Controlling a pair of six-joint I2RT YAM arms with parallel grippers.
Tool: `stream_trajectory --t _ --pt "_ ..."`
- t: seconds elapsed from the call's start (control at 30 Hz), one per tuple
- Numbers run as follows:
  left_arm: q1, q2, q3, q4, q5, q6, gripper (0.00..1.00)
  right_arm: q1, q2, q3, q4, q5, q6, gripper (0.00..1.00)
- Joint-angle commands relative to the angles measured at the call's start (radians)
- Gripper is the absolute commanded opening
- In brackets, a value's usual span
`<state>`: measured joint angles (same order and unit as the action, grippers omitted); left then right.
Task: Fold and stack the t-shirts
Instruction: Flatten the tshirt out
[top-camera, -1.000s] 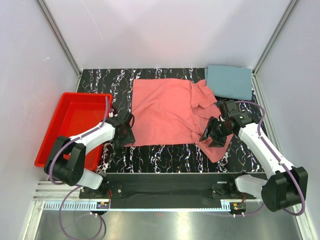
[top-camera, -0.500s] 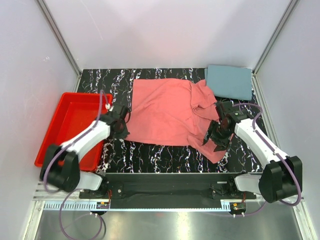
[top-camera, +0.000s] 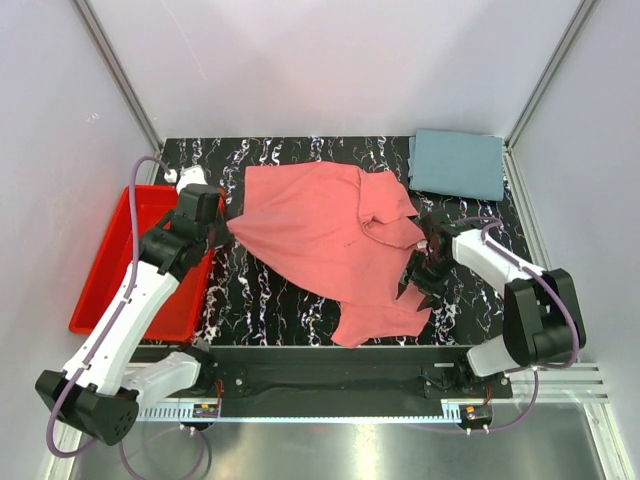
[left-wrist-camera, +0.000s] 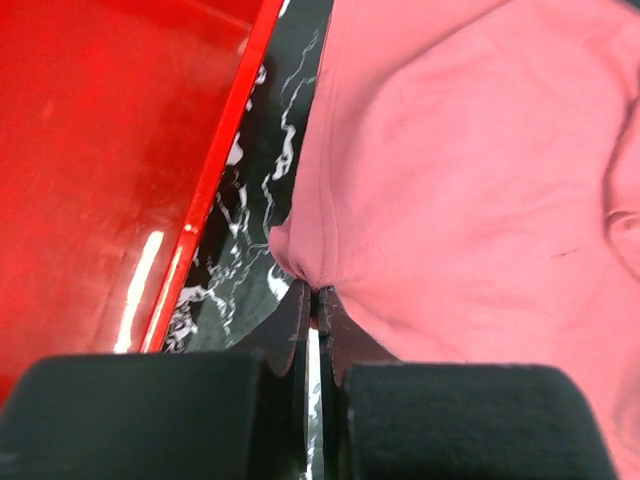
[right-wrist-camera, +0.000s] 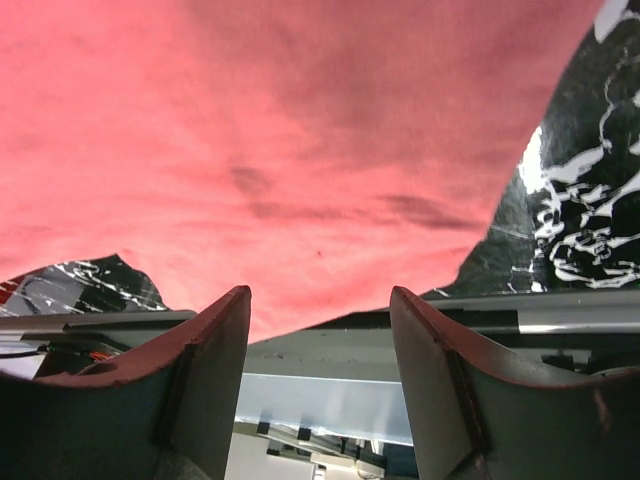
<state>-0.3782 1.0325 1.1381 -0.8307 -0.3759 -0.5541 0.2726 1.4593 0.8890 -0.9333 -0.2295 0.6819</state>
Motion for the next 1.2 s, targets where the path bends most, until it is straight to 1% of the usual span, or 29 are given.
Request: stream_trajectory --t 0.0,0.13,0.2,0.3,0.4,0.43,0.5,0.53,0.57,0.6,0.63,0.67,0.7,0.73,0.77,0.83,0.87,0.9,0.93,0.97,1.0,1.07,1.1,1.13,1.17 --pt "0.005 0.012 0.002 -0.001 0.003 0.028 0.00 0.007 0.018 0.022 0.048 -0.021 -0.015 0.65" --pt "0.005 -0.037 -0.060 0.039 0.046 0.003 0.00 0.007 0.076 0.028 0.099 -0.021 -0.018 0.64" --pt "0.005 -0.054 -0.069 0.038 0.054 -0.001 0.00 0.007 0.156 0.056 0.123 -0.022 -0.021 0.64" --pt "0.005 -0.055 -0.058 0.021 0.068 0.000 0.00 0.013 0.272 0.129 0.175 -0.018 -0.005 0.63" --pt "0.005 -0.078 -0.054 0.018 0.092 -0.003 0.00 0.037 0.400 0.250 0.188 -0.001 0.005 0.63" --pt "0.005 -0.086 -0.054 0.018 0.098 -0.004 0.00 0.057 0.430 0.330 0.192 -0.002 0.016 0.63" --pt "0.005 -0.103 -0.060 0.019 0.109 -0.010 0.00 0.073 0.521 0.430 0.225 -0.011 0.031 0.63" --pt "0.005 -0.117 -0.063 0.024 0.109 -0.010 0.00 0.080 0.561 0.574 0.223 -0.028 0.031 0.63" --pt "0.005 -0.123 -0.064 0.024 0.098 -0.009 0.00 0.092 0.652 0.666 0.184 -0.040 0.019 0.63" --pt "0.005 -0.123 -0.061 0.021 0.095 -0.007 0.00 0.102 0.700 0.767 0.150 -0.056 -0.002 0.64" --pt "0.005 -0.120 -0.057 0.015 0.089 -0.004 0.00 0.106 0.743 0.962 0.104 -0.066 -0.039 0.65" --pt "0.005 -0.117 -0.051 0.010 0.080 0.009 0.00 0.105 0.801 1.046 -0.003 -0.067 -0.053 0.65" --pt "0.005 -0.114 -0.044 0.005 0.072 0.014 0.00 0.105 0.814 1.155 -0.048 -0.039 -0.077 0.68" --pt "0.005 -0.115 -0.043 0.005 0.066 0.019 0.00 0.103 0.813 1.179 -0.086 -0.021 -0.094 0.69" --pt "0.005 -0.117 -0.043 0.008 0.062 0.029 0.00 0.105 0.775 1.176 -0.135 -0.001 -0.111 0.71" --pt "0.005 -0.123 -0.052 0.010 0.060 0.034 0.00 0.103 0.696 1.040 -0.142 0.051 -0.153 0.75" --pt "0.005 -0.129 -0.058 0.012 0.068 0.037 0.00 0.099 0.593 0.965 -0.109 0.059 -0.160 0.75" --pt "0.005 -0.134 -0.064 0.015 0.074 0.037 0.00 0.094 0.538 0.795 -0.084 0.065 -0.163 0.75" --pt "0.005 -0.137 -0.078 0.022 0.080 0.040 0.00 0.091 0.485 0.710 -0.018 0.059 -0.159 0.75" --pt "0.005 -0.140 -0.084 0.025 0.089 0.042 0.00 0.088 0.390 0.633 0.014 0.052 -0.156 0.75" --pt "0.005 -0.137 -0.087 0.028 0.094 0.040 0.00 0.083 0.347 0.499 0.045 0.033 -0.145 0.74" --pt "0.005 -0.134 -0.090 0.034 0.109 0.039 0.00 0.080 0.252 0.392 0.124 0.029 -0.128 0.73" --pt "0.005 -0.121 -0.090 0.038 0.118 0.039 0.00 0.079 0.230 0.302 0.157 0.021 -0.114 0.74" --pt "0.005 -0.118 -0.087 0.039 0.130 0.039 0.00 0.076 0.213 0.271 0.206 0.018 -0.107 0.73" --pt "0.004 -0.114 -0.083 0.042 0.152 0.033 0.00 0.070 0.202 0.248 0.218 0.016 -0.096 0.73"
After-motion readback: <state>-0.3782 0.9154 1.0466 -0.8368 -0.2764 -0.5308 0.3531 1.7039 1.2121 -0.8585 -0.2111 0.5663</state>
